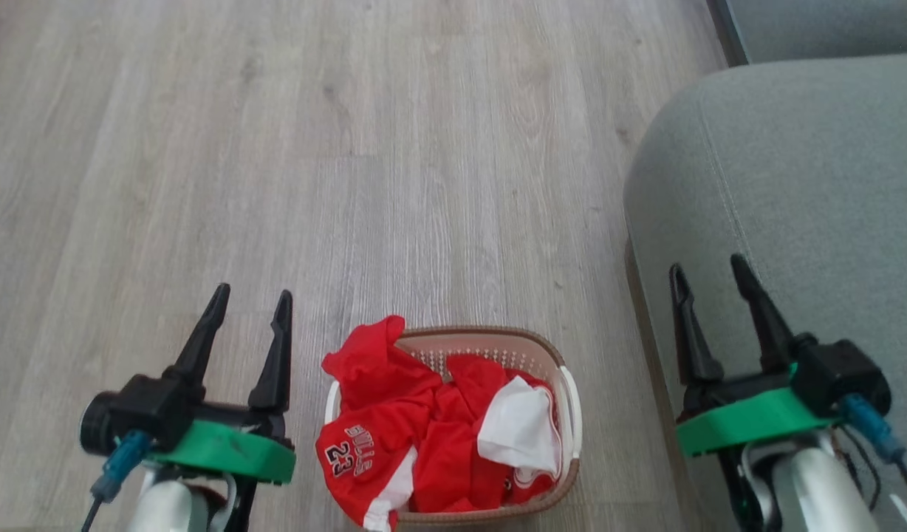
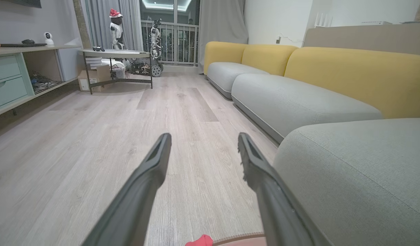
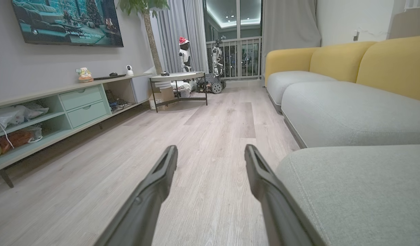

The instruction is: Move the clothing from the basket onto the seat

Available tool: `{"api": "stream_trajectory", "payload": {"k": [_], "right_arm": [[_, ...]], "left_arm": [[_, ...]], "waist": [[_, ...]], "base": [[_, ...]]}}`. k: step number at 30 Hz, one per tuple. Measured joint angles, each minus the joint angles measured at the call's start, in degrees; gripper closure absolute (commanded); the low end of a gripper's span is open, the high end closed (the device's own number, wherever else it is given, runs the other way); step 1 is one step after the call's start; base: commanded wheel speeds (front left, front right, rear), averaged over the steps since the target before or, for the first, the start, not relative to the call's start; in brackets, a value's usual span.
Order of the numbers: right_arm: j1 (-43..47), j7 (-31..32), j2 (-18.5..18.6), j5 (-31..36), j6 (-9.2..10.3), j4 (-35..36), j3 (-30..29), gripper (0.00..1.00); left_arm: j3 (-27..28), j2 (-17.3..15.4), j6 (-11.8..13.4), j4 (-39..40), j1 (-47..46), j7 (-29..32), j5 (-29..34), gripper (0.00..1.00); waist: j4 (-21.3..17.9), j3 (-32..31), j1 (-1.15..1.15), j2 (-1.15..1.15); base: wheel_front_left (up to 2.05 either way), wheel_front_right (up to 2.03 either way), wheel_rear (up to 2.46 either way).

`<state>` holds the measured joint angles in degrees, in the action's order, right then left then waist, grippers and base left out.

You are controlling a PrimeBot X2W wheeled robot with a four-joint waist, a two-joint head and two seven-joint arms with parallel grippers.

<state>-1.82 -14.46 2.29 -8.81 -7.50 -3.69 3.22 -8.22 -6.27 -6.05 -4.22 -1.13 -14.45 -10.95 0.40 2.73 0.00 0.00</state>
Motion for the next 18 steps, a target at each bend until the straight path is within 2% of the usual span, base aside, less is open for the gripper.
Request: {"api": "stream_trajectory", "payload": {"k": [8, 18], "right_arm": [[-2.2, 0.0, 0.0, -0.5, 0.00, 1.3, -1.0, 0.00], [-6.9, 0.0, 0.0, -1.3, 0.00, 2.6, -1.4, 0.00]], "left_arm": [[-0.3, 0.8, -0.1, -1.7, -3.4, 0.0, -0.8, 0.00], [-2.3, 0.6, -0.9, -9.0, -10.6, 1.5, -4.0, 0.00]], "waist": [[-1.2, 3.7, 0.00, 0.00], [-3.1, 11.5, 0.00, 0.00]], "base": [[0.00, 0.00, 0.00], [0.00, 0.00, 0.00]]}}
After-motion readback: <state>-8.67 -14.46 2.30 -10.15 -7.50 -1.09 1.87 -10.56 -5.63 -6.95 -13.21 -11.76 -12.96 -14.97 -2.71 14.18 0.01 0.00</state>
